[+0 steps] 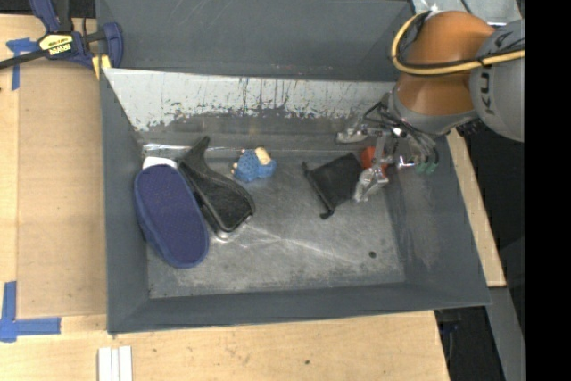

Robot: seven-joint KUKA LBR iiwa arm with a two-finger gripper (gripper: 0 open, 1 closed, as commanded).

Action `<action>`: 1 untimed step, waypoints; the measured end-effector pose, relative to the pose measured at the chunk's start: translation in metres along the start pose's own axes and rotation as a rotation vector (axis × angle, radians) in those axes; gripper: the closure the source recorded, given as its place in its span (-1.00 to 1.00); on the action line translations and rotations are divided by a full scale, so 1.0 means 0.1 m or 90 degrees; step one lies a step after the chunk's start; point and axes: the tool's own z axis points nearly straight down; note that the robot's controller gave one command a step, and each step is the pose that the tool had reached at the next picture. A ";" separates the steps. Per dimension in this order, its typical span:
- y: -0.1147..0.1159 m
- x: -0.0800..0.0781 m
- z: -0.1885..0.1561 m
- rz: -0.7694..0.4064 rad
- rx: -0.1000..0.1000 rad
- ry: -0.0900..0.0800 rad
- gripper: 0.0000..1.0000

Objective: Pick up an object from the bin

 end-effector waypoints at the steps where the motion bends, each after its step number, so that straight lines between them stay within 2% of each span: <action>1: -0.10 0.05 0.26 -0.013 -0.002 0.003 -1.00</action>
Offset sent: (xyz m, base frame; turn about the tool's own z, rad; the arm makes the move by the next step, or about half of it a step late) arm -0.0067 -0.0103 -0.0313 -0.0221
